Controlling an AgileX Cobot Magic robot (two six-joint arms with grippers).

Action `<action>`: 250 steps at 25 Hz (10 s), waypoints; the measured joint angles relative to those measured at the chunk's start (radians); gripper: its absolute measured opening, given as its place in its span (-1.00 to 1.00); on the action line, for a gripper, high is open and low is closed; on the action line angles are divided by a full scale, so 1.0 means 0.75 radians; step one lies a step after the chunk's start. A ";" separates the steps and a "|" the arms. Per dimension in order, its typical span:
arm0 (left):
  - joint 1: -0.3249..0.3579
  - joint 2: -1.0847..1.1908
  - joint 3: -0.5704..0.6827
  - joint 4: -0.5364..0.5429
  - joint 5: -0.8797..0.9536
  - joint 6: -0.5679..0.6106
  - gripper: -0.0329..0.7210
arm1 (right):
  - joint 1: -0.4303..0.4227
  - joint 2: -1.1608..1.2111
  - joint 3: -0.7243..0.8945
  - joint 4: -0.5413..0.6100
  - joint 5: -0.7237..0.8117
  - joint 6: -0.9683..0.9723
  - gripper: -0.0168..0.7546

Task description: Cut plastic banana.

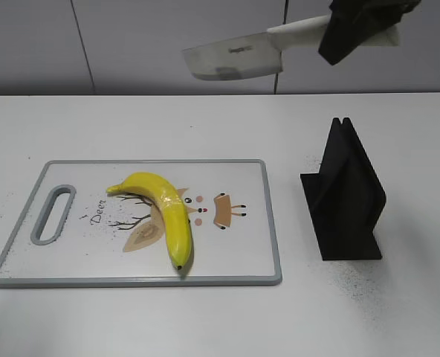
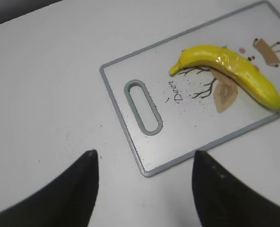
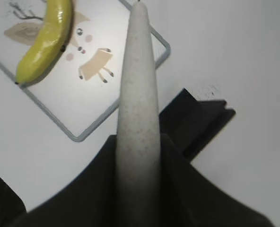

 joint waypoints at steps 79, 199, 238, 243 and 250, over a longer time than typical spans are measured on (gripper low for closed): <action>-0.343 0.999 -0.278 -0.130 -0.306 1.073 -0.91 | -0.008 0.410 0.020 0.251 -0.117 -0.813 -0.34; -0.048 -1.092 0.533 0.383 0.120 -0.728 0.64 | -0.015 -0.290 1.028 -0.298 -0.567 1.163 -0.54; -0.048 -1.092 0.534 0.384 0.121 -0.728 0.64 | -0.015 -1.923 1.519 -0.261 -0.252 0.710 0.58; -0.048 -1.092 0.534 0.384 0.121 -0.728 0.64 | -0.015 -2.122 1.556 -0.238 -0.236 0.703 0.58; -0.048 -1.092 0.534 0.384 0.121 -0.728 0.64 | -0.015 -2.222 1.557 -0.362 -0.234 0.670 0.58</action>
